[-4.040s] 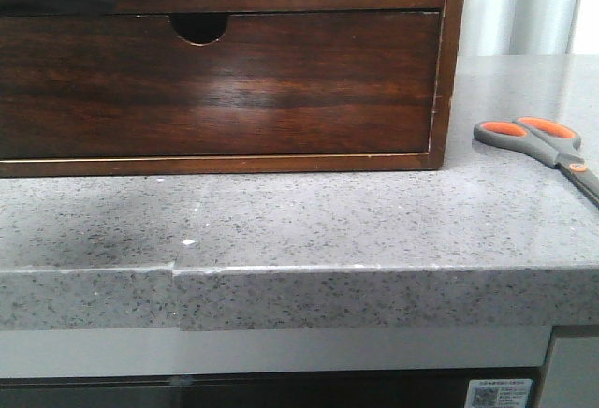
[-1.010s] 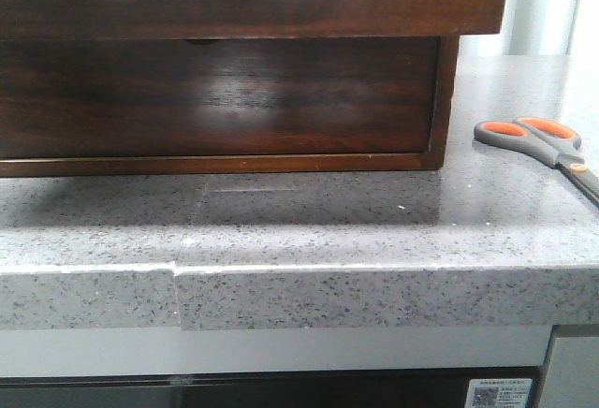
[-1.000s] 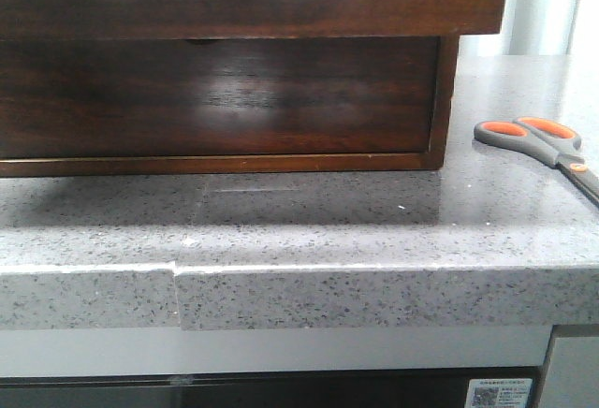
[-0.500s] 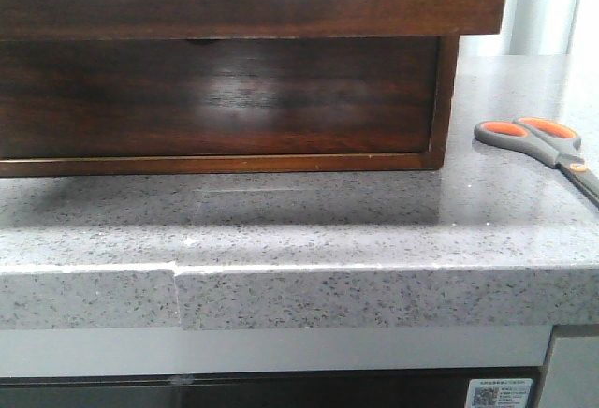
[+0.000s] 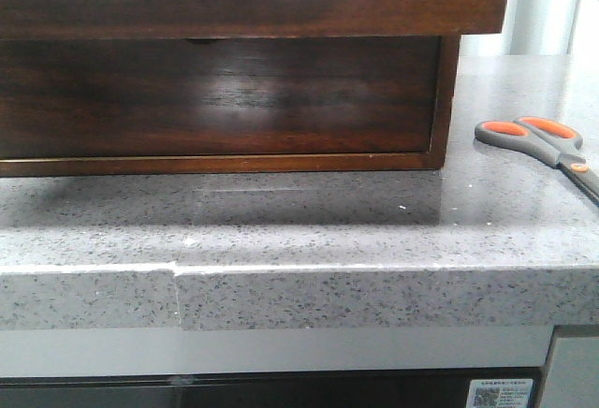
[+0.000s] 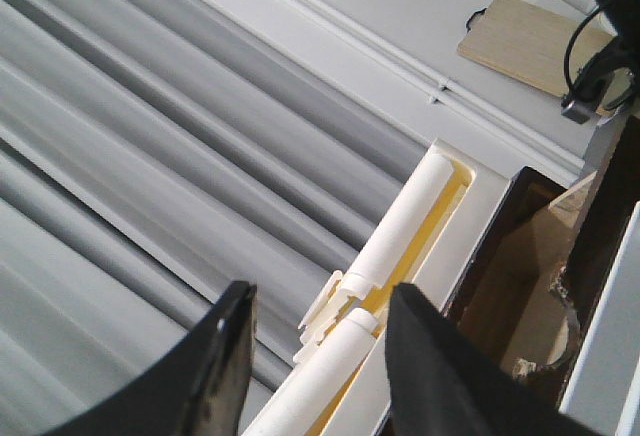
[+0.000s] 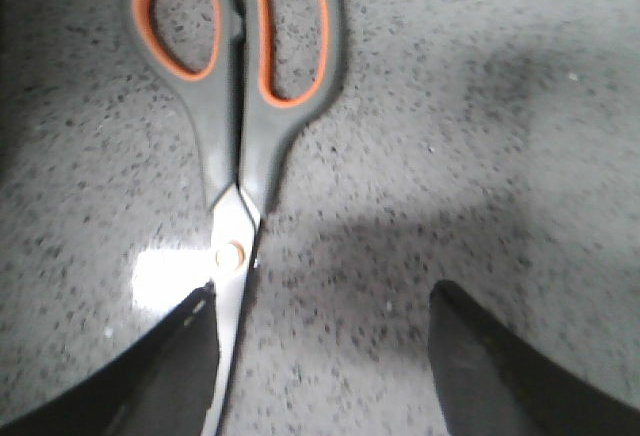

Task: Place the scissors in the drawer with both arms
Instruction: 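Lower the right gripper onto the grey-orange scissors and grasp them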

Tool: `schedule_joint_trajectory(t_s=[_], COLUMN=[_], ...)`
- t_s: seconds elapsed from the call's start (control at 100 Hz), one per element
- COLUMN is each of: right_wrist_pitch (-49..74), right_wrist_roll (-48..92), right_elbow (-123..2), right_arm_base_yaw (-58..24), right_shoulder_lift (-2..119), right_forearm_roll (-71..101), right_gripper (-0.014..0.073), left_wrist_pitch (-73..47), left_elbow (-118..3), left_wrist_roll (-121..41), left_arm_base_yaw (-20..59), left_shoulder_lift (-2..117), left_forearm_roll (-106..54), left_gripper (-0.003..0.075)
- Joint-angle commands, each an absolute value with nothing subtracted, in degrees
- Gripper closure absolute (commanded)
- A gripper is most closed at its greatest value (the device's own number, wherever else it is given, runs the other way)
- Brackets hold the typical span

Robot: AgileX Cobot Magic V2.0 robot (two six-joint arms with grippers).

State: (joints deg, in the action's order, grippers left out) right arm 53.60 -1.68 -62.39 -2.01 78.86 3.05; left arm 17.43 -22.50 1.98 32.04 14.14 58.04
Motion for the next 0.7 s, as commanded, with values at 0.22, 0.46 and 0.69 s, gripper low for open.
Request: schedule_joint_trajectory(t_s=[0.22, 0.46, 0.69], right_wrist_pitch=[56.3, 57.9, 60.2], right_wrist_roll=[-1.3, -2.5, -2.7], right_elbow=[-72.3, -75.1, -75.2], right_arm_base_yaw=[-4.2, -6.0, -6.2], right_shoulder_lift=[87.0, 90.5, 93.6], right_forearm_roll=[4.5, 3.7, 3.7], right_gripper=[0.0190, 0.0190, 0.0190], left_wrist_pitch=[17.3, 16.3, 16.2], left_elbow=[-24.1, -24.1, -24.1], left_wrist_roll=[2.8, 2.8, 2.8], left_arm_base_yaw=[32.2, 32.2, 32.2], left_shoulder_lift=[14.7, 14.7, 14.7], left_forearm_roll=[55.9, 55.9, 55.9], left_gripper=[0.0426, 0.0426, 0.0426])
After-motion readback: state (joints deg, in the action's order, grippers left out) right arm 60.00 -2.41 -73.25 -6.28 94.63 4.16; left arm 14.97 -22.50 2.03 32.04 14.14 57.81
